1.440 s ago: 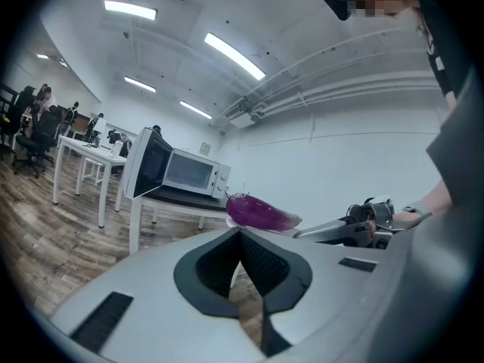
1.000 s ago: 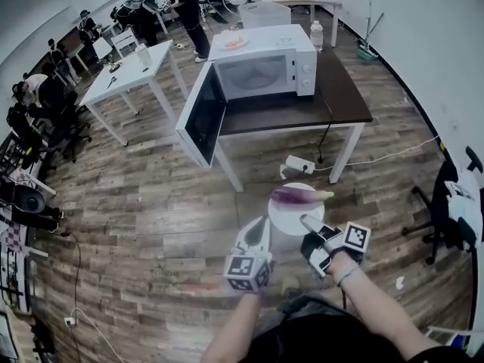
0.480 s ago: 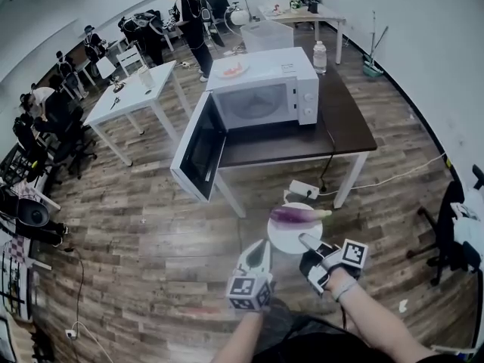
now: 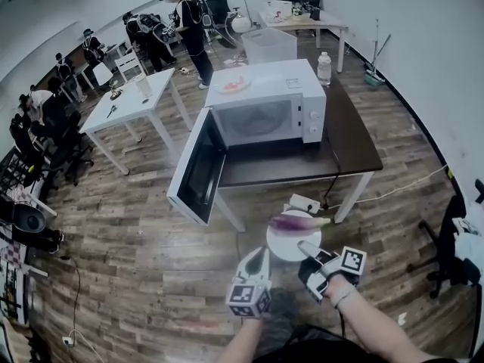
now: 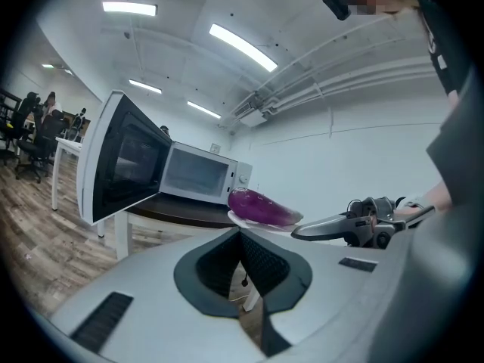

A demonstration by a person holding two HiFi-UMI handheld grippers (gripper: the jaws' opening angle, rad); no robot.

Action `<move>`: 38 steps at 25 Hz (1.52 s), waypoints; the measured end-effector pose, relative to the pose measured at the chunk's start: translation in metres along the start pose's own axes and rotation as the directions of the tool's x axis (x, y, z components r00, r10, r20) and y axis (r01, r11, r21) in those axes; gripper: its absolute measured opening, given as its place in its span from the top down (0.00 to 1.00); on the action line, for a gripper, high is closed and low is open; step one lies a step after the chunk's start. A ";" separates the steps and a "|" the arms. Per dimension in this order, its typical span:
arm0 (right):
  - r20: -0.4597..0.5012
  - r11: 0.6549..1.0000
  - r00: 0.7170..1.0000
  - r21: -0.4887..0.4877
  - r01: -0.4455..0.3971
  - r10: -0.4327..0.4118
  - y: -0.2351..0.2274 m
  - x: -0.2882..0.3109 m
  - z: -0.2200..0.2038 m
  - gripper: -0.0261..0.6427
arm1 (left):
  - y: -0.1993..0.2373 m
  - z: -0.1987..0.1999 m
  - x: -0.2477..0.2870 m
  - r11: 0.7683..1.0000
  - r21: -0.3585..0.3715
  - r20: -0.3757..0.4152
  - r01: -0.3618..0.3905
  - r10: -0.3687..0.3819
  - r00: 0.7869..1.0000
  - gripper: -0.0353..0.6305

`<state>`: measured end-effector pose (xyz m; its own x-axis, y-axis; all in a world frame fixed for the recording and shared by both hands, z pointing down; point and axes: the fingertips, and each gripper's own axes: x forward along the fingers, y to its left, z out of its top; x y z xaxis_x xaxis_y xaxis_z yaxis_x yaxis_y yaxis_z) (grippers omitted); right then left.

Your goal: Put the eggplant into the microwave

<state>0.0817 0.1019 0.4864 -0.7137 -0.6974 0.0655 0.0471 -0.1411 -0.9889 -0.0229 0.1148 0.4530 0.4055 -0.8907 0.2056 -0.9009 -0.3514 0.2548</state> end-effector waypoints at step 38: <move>-0.004 0.999 1.000 -0.040 -0.025 0.025 0.028 0.231 0.150 0.93 | 0.132 0.055 0.193 0.995 -0.079 0.044 0.053 -0.050 0.998 0.95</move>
<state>0.0230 -0.1681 0.4938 -0.7150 -0.6980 0.0404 0.0367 -0.0951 -0.9948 -0.0725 -0.1191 0.4743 0.4425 -0.8840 0.1505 -0.8631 -0.3743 0.3390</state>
